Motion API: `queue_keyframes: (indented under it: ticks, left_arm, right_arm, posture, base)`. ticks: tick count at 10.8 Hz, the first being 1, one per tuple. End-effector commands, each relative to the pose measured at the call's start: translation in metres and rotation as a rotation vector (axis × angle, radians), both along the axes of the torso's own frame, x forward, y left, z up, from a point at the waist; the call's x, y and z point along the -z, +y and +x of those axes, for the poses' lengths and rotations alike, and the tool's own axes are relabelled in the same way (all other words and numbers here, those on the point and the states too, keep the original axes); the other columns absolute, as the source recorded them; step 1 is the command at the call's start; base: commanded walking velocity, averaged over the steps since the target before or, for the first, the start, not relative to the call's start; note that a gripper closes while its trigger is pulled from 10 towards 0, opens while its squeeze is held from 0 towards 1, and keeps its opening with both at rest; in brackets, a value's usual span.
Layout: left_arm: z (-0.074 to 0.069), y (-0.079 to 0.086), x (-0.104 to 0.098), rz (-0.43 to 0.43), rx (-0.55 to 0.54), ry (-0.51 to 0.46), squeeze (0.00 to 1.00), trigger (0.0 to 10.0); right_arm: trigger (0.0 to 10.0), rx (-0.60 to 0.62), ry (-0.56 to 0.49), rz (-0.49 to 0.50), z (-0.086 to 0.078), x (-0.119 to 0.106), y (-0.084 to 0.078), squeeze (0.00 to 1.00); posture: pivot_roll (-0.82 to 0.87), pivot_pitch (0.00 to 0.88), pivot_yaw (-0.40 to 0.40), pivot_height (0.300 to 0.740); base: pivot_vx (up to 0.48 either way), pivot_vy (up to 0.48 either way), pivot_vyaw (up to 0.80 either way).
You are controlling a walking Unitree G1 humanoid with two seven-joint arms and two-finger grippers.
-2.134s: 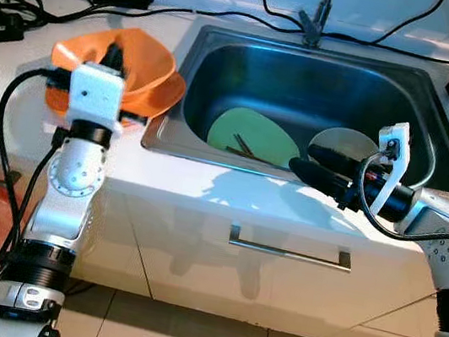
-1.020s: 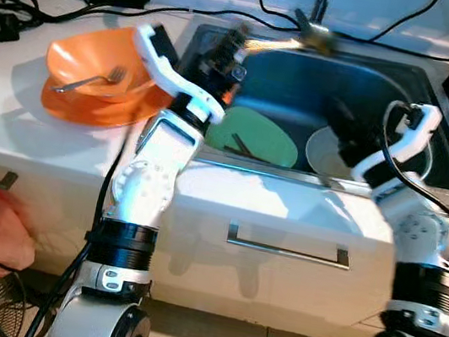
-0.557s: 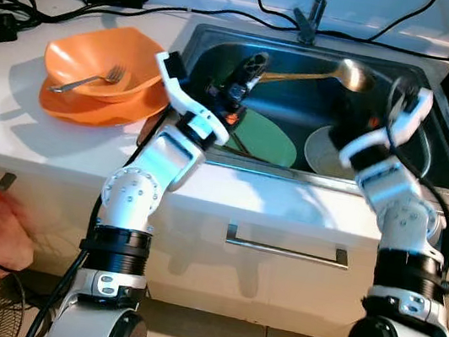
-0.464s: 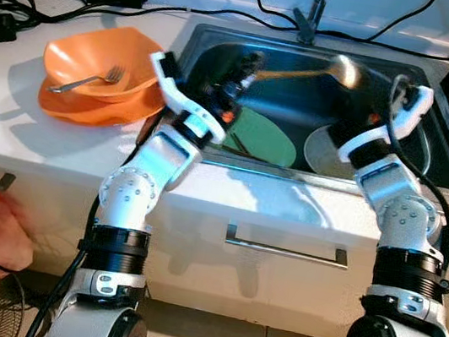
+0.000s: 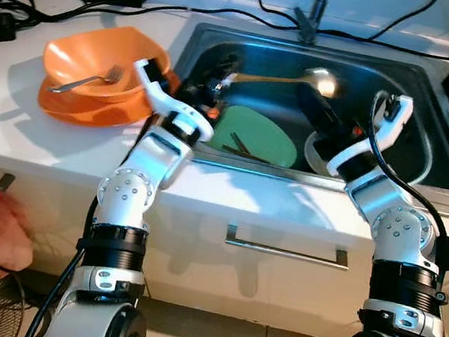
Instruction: Kitchen organization
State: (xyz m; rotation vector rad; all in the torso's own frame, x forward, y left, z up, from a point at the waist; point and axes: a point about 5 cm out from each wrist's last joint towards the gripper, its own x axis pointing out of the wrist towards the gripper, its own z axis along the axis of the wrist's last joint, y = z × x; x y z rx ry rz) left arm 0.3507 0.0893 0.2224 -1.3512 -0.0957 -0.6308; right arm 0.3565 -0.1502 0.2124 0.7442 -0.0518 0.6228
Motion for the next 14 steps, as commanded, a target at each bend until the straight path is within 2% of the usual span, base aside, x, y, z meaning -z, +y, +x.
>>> queue_keyframes:
  ticks: [1, 2, 4, 5, 6, 7, 10, 14]
  left_arm:
    - [0.002, -0.008, -0.003, -0.016, 0.002, 0.009, 0.0, 0.0]
    - [0.004, -0.005, 0.001, -0.016, -0.016, 0.031, 0.0, 0.0]
    - [0.004, -0.005, 0.002, -0.012, -0.01, 0.036, 0.0, 0.0]
    - [0.003, -0.008, 0.004, -0.011, -0.003, 0.039, 0.0, 0.0]
    - [0.003, -0.01, 0.004, -0.015, -0.003, 0.044, 0.0, 0.0]
    - [0.003, -0.013, 0.005, -0.02, 0.003, 0.049, 0.0, 0.0]
    - [-0.001, -0.021, 0.002, -0.037, 0.024, 0.043, 0.0, 0.0]
    - [-0.009, -0.033, 0.0, -0.063, 0.067, 0.039, 0.0, 0.0]
  right_arm:
    - [10.0, -0.012, -0.037, 0.011, -0.002, -0.009, -0.001, 1.0]
    - [10.0, -0.084, -0.063, 0.02, -0.009, -0.013, 0.005, 1.0]
    - [10.0, -0.118, -0.058, 0.028, -0.013, -0.011, 0.01, 0.89]
    - [10.0, -0.128, -0.048, 0.044, -0.012, -0.01, 0.014, 0.56]
    - [10.0, -0.141, -0.039, 0.056, -0.013, -0.009, 0.02, 0.0]
    - [10.0, -0.164, -0.021, 0.076, -0.013, -0.007, 0.03, 0.0]
    - [10.0, -0.181, 0.001, 0.109, -0.009, -0.005, 0.044, 0.0]
    - [10.0, -0.165, -0.015, 0.141, -0.001, -0.013, 0.046, 0.0]
  posture:
    - [0.01, 0.102, 0.016, 0.74]
    - [0.01, 0.103, 0.018, 0.74]
    - [0.01, 0.104, 0.019, 0.74]
    - [0.01, 0.103, 0.022, 0.74]
    - [0.01, 0.103, 0.021, 0.74]
    - [0.01, 0.104, 0.02, 0.74]
    - [0.02, 0.106, 0.019, 0.74]
    - [0.02, 0.109, 0.016, 0.74]
  base:
    - [0.0, 0.0, 0.0]
    - [0.0, 0.0, 0.0]
    - [0.0, 0.0, 0.0]
    - [0.0, 0.0, 0.0]
    - [0.0, 0.0, 0.0]
    - [0.0, 0.0, 0.0]
    - [0.0, 0.0, 0.0]
    - [0.0, 0.0, 0.0]
